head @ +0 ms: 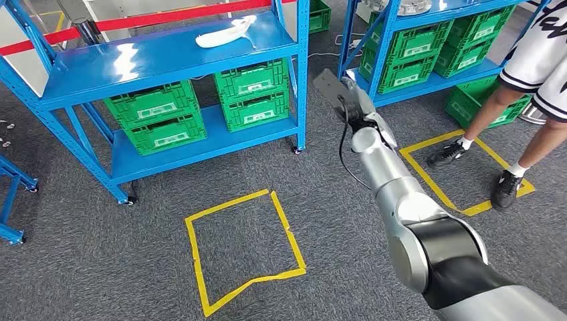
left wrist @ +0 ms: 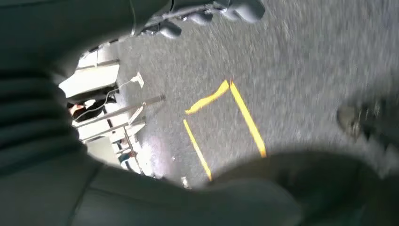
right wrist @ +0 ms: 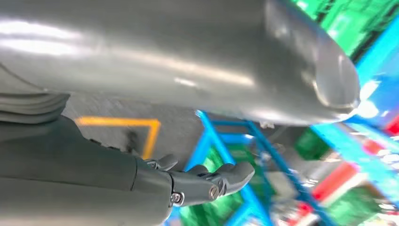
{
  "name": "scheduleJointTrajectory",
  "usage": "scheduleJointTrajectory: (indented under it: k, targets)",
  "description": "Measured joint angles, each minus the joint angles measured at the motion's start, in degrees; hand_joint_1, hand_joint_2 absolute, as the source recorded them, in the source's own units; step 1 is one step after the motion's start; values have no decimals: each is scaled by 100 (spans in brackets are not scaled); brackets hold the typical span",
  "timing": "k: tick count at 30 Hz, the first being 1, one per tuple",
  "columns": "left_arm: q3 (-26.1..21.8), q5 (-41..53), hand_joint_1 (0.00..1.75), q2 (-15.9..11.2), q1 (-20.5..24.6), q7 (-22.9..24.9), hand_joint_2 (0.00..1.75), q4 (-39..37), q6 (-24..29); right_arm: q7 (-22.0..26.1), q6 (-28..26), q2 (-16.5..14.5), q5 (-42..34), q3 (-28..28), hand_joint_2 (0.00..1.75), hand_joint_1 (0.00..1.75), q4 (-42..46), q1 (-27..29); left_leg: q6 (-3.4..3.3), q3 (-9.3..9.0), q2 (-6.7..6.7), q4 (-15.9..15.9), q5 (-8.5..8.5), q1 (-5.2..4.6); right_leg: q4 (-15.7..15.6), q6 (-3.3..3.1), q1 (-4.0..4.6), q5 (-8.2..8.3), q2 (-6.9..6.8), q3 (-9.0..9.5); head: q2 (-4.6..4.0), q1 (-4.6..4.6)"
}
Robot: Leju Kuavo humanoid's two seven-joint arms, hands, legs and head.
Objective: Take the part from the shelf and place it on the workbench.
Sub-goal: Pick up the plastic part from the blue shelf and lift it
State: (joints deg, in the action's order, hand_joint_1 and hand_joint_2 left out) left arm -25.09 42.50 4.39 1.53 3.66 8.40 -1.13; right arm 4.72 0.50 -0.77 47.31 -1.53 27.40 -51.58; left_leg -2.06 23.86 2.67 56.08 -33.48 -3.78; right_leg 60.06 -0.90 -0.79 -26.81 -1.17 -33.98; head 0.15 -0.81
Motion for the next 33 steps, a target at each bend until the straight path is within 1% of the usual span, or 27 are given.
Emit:
scheduleJointTrajectory:
  k: [4, 6, 7, 8, 9, 11, 12, 13, 14, 15, 16, 17, 18, 19, 21, 22, 23, 24, 25, 26, 27, 28, 29, 30, 31, 32, 33]
  targets:
    - [-188, 172, 0, -37, 104, 27, 0, 26, 26, 73, 78, -174, 363, -329, 0, 0, -64, -321, -22, 65, -3, 15, 18, 11, 18, 26, 8, 58, 2, -42, 0, 2]
    - [-280, 287, 0, -46, 168, 42, 0, 44, 59, 129, 149, -304, 608, -563, 0, 0, -98, -474, -53, 74, -8, -13, 48, 63, 97, 53, 28, 107, 24, -100, 0, 2]
    - [-313, 340, 0, -44, 201, 47, 0, 52, 76, 159, 182, -363, 726, -674, 0, 0, -108, -537, -67, 68, -12, -30, 61, 100, 188, 73, 39, 93, 46, -171, 0, -6]
    - [-343, 397, 0, -41, 235, 54, 0, 62, 94, 191, 215, -422, 841, -790, 0, 0, -117, -598, -78, 59, -17, -41, 74, 139, 361, 98, 45, 20, 66, -294, 0, -15]
    - [-376, 454, 0, -38, 264, 62, 0, 74, 113, 224, 246, -481, 954, -916, 0, 0, -127, -652, -82, 58, -21, -45, 78, 168, 629, 124, 45, -87, 83, -468, 0, -25]
    - [-448, 571, 0, -34, 307, 79, 0, 95, 167, 291, 312, -603, 1172, -1216, 0, 0, -156, -721, -67, 50, -38, -44, 68, 214, 1301, 160, 34, -277, 90, -907, 0, -34]
    - [-487, 625, 0, -33, 321, 87, 0, 102, 203, 324, 346, -659, 1270, -1378, 0, 0, -173, -730, -49, 35, -46, -44, 49, 232, 1487, 163, 31, -254, 89, -1071, 0, -37]
    - [-526, 677, 0, -33, 334, 93, 0, 109, 246, 356, 378, -709, 1361, -1540, 0, 0, -189, -733, -26, 4, -53, -44, 18, 247, 1473, 156, 30, -127, 88, -1150, 0, -42]
    - [-563, 730, 0, -33, 347, 100, 0, 120, 289, 393, 411, -755, 1438, -1700, 0, 0, -202, -736, -2, -43, -56, -44, -26, 258, 1220, 137, 33, 100, 85, -1119, 0, -48]
    - [-597, 786, 0, -33, 360, 103, 0, 130, 335, 429, 447, -796, 1508, -1865, 0, 0, -213, -738, 23, -99, -56, -45, -82, 266, 814, 107, 40, 379, 72, -1017, 0, -54]
    - [-630, 844, 0, -33, 373, 105, 0, 138, 380, 464, 481, -823, 1563, -2031, 0, 0, -226, -731, 52, -153, -51, -55, -137, 276, 467, 72, 62, 567, 44, -914, 0, -43]
    - [-661, 901, 0, -34, 393, 108, 0, 148, 423, 499, 524, -848, 1602, -2195, 0, 0, -239, -720, 88, -197, -46, -75, -188, 284, 157, 39, 94, 662, 17, -811, 0, -28]
    - [-691, 951, 0, -37, 418, 110, 0, 158, 464, 529, 565, -873, 1624, -2349, 0, 0, -253, -697, 130, -226, -34, -118, -232, 296, 0, 6, 130, 656, 0, -744, 0, -19]
    - [-723, 994, 0, -40, 441, 113, 0, 169, 504, 556, 604, -895, 1637, -2494, 0, 0, -264, -665, 179, -278, -19, -150, -244, 306, -52, -28, 155, 564, 6, -699, 0, -10]
    - [-776, 1048, 0, -54, 487, 114, 0, 199, 587, 603, 685, -964, 1639, -2726, 0, 0, -273, -612, 274, -350, -4, -92, -192, 319, -168, -108, 150, 437, 68, -532, 0, -34]
    - [-801, 1064, 0, -57, 500, 107, 0, 210, 619, 622, 715, -998, 1638, -2825, 0, 0, -283, -592, 319, -299, -36, 117, -93, 322, -218, -152, 126, 377, 97, -424, 0, -27]
    - [-823, 1074, 0, -61, 514, 98, 0, 218, 642, 640, 742, -1039, 1636, -2918, 0, 0, -300, -578, 360, -123, -91, 430, 0, 333, -259, -185, 108, 319, 120, -303, 0, -14]
    - [-843, 1080, 0, -64, 521, 89, 0, 222, 654, 651, 762, -1079, 1636, -3013, 0, 0, -321, -554, 396, 155, -154, 824, 32, 350, -302, -206, 90, 254, 142, -179, 0, 4]
    - [-861, 1082, 0, -63, 527, 81, 0, 219, 658, 658, 777, -1102, 1635, -3102, 0, 0, -346, -524, 426, 474, -209, 1201, -33, 367, -335, -218, 81, 179, 162, -60, 0, 26]
    - [-878, 1083, 0, -66, 522, 79, 0, 217, 662, 661, 790, -1123, 1635, -3177, 0, 0, -367, -485, 446, 782, -235, 1464, -232, 384, -363, -215, 73, 99, 186, 56, 0, 32]
    - [-892, 1083, 0, -69, 505, 80, 0, 216, 668, 660, 798, -1135, 1633, -3237, 0, 0, -384, -443, 461, 1050, -243, 1587, -512, 397, -381, -208, 60, 5, 211, 186, 0, 33]
    - [-904, 1083, 0, -72, 480, 81, 0, 215, 676, 659, 800, -1138, 1631, -3281, 0, 0, -401, -411, 476, 1251, -242, 1562, -754, 407, -390, -197, 45, -97, 234, 320, 0, 34]
    - [-913, 1083, 0, -73, 451, 81, 0, 214, 683, 659, 801, -1138, 1628, -3315, 0, 0, -417, -386, 491, 1399, -241, 1416, -858, 417, -393, -182, 29, -207, 254, 460, 0, 36]
    - [-921, 1083, 0, -74, 424, 81, 0, 211, 690, 659, 801, -1139, 1625, -3348, 0, 0, -434, -367, 499, 1503, -240, 1166, -721, 431, -394, -163, 16, -323, 268, 605, 0, 37]
    - [-929, 1083, 0, -74, 391, 79, 0, 199, 695, 659, 803, -1136, 1623, -3376, 0, 0, -460, -344, 494, 1570, -238, 828, -221, 444, -397, -138, 11, -438, 278, 720, 0, 44]
    - [-938, 1084, 0, -74, 368, 76, 0, 184, 699, 660, 806, -1140, 1622, -3402, 0, 0, -490, -318, 477, 1609, -230, 514, 396, 447, -395, -104, 13, -550, 291, 834, 0, 61]
    - [-945, 1084, 0, -78, 355, 78, 0, 170, 702, 658, 812, -1147, 1622, -3425, 0, 0, -517, -297, 446, 1614, -226, 292, 909, 441, -412, -63, 17, -653, 307, 920, 0, 74]
